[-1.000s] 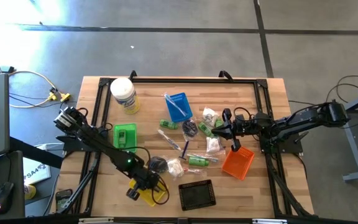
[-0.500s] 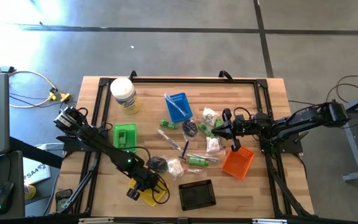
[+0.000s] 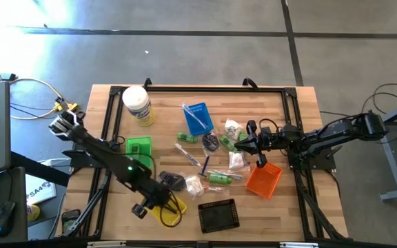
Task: Pick & Place Travel size toiletries
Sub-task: Put the black hairbrush into the black bin
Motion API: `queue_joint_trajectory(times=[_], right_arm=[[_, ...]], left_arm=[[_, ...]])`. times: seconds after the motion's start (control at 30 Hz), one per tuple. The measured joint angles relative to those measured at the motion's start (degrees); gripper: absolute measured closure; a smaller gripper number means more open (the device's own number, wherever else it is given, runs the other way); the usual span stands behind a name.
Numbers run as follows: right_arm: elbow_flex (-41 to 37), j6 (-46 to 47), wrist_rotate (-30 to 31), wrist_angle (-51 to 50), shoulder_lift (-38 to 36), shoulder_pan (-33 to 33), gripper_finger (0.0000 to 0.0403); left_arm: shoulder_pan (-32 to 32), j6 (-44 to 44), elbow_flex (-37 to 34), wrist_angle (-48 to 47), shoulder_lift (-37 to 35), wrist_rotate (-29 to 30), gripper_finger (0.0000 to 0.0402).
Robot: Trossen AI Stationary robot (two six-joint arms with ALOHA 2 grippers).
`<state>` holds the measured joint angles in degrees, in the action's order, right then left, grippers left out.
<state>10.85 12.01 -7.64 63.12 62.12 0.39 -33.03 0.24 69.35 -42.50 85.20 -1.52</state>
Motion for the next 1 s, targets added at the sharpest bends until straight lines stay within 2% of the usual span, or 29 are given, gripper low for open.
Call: queue_joint_trajectory(times=[0.17,0.37,0.43,0.53,0.6,0.7,0.83,1.0], right_arm=[[0.00,-0.08,0.02,0.29,0.01,0.38,0.0400],[0.00,-4.21,0.02,0.63,0.01,1.67,0.0400],[0.00,-5.27,0.15,0.73,0.01,1.93,0.0400],[0.00,-5.66,0.21,0.61,0.00,1.94,0.0400],[0.00,-5.69,0.22,0.60,0.00,1.94,0.0400],[0.00,-5.81,0.26,0.60,-0.01,1.91,0.0400],[0.00,-5.81,0.26,0.58,0.00,1.87,0.0400],[0.00,-6.25,0.26,0.58,0.00,1.87,0.0400]], left_arm=[[1.31,6.49,-3.99,2.60,-10.10,10.12,0.0306],[9.01,8.11,-17.21,13.69,-28.47,10.23,0.0392],[12.81,8.19,-23.31,19.87,-35.34,11.71,0.0394],[18.74,7.39,-31.22,30.85,-45.42,17.46,0.0389],[21.96,7.02,-35.55,35.02,-51.32,19.29,0.0391],[25.30,6.67,-39.61,35.66,-58.91,20.14,0.0400],[29.38,1.47,-43.96,33.70,-66.67,28.45,0.0401],[32.74,3.93,-48.19,30.36,-73.34,26.47,0.0401]])
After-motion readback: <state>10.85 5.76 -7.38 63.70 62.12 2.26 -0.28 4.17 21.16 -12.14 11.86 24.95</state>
